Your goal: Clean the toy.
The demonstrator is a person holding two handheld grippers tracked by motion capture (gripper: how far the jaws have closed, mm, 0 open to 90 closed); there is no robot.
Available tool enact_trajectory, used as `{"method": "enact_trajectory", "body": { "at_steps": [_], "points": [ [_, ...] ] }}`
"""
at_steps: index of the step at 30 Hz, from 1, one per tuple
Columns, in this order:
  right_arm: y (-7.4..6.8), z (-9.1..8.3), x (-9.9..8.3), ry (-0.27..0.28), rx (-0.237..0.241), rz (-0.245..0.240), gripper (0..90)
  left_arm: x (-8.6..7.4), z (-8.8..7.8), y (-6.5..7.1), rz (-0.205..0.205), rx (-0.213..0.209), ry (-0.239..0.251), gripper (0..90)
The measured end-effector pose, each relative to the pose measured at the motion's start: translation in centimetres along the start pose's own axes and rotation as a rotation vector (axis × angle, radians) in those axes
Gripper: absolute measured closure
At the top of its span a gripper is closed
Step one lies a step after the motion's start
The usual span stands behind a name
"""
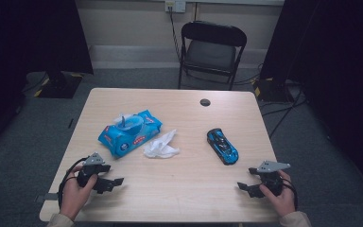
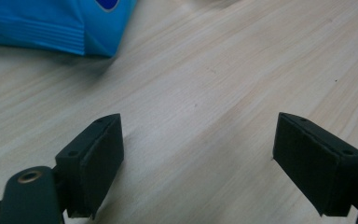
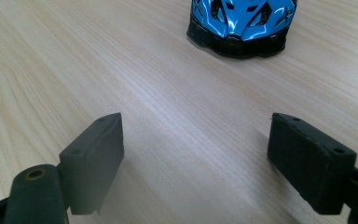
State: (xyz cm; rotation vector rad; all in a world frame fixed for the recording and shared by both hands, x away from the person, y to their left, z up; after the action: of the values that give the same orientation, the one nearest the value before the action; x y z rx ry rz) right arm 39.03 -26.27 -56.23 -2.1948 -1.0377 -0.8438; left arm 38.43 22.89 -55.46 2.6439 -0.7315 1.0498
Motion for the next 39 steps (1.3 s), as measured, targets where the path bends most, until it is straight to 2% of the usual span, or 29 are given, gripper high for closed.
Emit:
{"method": "enact_trajectory", "body": {
  "at_steps": [10,17,19,22,29,39],
  "points": [
    [0.1,0.1,-0.2,-0.012,-0.025,-0.035,16.8,-0.7,-0.3,-0.5,0.008,0.01,-0.011,16.0],
    [0.1,0.1,-0.2,-0.014,-0.028,-0.039,16.7,-1.2,-0.7,-1.0,0.013,0.024,-0.011,16.0],
    [0.1,0.1,-0.2,-0.014,-0.027,-0.039,16.7,-1.3,-0.8,-1.0,0.003,0.023,-0.012,16.0],
    [0.1,0.1,-0.2,-0.014,-0.027,-0.04,16.7,-1.5,-0.8,-1.2,0.015,0.023,-0.009,16.0],
    [0.1,0.1,-0.3,-0.014,-0.027,-0.04,16.6,-1.9,-1.1,-1.7,0.016,0.035,-0.002,15.9],
    [0.1,0.1,-0.3,-0.015,-0.024,-0.043,16.6,-2.5,-1.2,-2.2,0.119,0.051,0.024,15.1]
  ]
}}
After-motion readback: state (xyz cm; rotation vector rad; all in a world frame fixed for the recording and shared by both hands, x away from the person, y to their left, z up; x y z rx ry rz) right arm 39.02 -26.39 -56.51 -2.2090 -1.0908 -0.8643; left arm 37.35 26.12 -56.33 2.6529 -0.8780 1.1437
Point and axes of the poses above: each handheld gripper's, and its own axes: z roughly forward along the jaws, x roughly out of its top, y roughly to its right, the point moved 9 cm from there along z, roughly forward along the jaws, and after that the axes turned 14 degrees about x, right-handed, at the moved point
